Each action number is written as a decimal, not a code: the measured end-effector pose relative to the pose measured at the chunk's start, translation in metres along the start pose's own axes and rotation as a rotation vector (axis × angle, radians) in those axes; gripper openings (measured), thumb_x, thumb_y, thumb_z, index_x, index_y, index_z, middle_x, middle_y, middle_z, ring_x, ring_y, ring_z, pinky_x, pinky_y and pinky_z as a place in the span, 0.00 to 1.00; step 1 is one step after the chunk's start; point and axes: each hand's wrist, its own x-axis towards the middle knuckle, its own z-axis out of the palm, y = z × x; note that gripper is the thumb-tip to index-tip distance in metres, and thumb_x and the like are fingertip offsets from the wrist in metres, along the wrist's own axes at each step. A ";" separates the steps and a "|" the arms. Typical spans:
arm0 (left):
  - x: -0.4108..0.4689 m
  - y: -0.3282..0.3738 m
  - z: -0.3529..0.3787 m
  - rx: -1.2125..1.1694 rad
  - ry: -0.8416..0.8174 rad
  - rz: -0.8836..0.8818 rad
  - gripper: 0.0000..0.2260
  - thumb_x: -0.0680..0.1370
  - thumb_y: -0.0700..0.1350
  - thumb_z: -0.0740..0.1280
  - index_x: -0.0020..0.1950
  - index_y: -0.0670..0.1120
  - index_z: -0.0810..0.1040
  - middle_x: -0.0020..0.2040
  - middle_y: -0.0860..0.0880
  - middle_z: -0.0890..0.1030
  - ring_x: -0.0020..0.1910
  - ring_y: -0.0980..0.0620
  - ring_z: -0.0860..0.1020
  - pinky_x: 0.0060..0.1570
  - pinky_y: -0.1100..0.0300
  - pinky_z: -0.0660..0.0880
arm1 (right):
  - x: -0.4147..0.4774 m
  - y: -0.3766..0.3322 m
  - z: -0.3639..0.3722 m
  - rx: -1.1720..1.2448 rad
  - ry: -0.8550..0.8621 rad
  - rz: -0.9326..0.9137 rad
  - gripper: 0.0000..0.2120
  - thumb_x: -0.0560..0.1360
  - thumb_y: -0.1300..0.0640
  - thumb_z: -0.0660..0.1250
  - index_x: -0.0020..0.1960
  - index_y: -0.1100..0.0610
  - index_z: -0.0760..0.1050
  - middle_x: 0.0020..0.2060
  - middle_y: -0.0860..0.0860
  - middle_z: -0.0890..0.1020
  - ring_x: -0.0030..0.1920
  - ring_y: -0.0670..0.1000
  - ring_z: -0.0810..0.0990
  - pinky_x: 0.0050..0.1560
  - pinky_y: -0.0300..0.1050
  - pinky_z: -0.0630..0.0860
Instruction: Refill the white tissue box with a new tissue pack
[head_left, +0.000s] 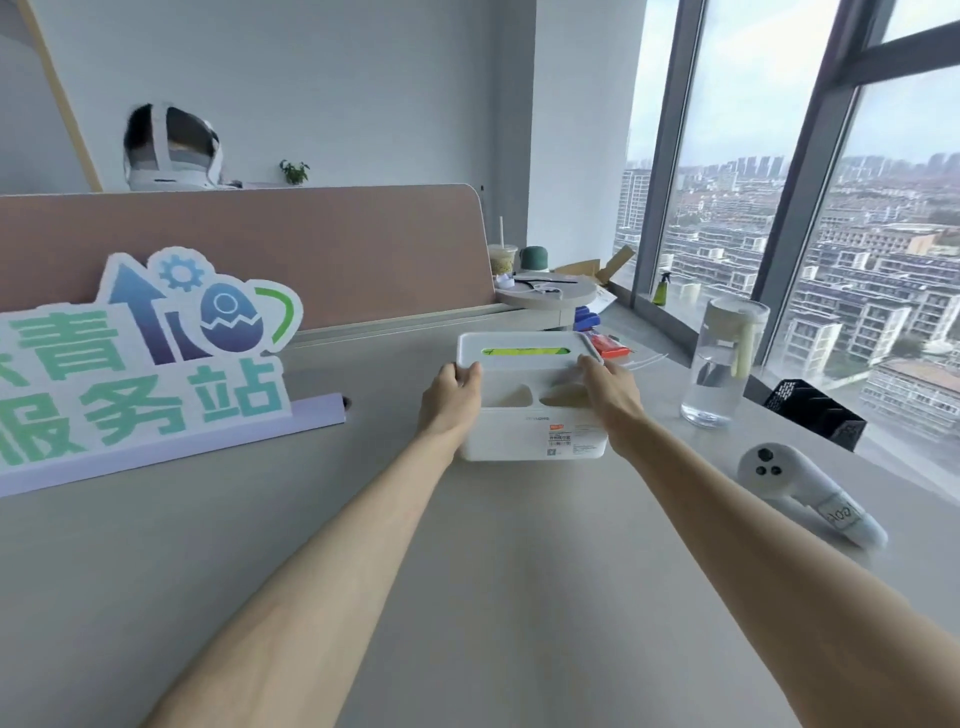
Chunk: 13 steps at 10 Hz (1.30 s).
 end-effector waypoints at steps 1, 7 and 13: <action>0.020 0.000 0.024 0.035 0.013 -0.007 0.13 0.79 0.55 0.57 0.45 0.45 0.70 0.38 0.50 0.74 0.45 0.42 0.74 0.42 0.56 0.67 | 0.029 0.007 -0.007 0.007 -0.025 0.006 0.13 0.74 0.46 0.60 0.50 0.52 0.78 0.53 0.57 0.83 0.53 0.60 0.81 0.60 0.54 0.77; 0.050 -0.011 0.048 0.218 0.116 -0.060 0.24 0.78 0.58 0.59 0.64 0.40 0.68 0.64 0.41 0.74 0.61 0.40 0.75 0.61 0.48 0.72 | 0.085 0.025 0.001 0.025 -0.173 -0.034 0.12 0.73 0.46 0.61 0.41 0.52 0.77 0.51 0.61 0.84 0.53 0.64 0.82 0.60 0.58 0.77; -0.005 -0.006 0.015 0.159 -0.055 -0.073 0.18 0.82 0.52 0.56 0.66 0.44 0.72 0.67 0.45 0.75 0.65 0.44 0.73 0.63 0.53 0.72 | 0.035 0.024 -0.001 -0.327 0.020 -0.174 0.19 0.80 0.54 0.53 0.65 0.64 0.69 0.64 0.65 0.74 0.63 0.64 0.73 0.62 0.53 0.70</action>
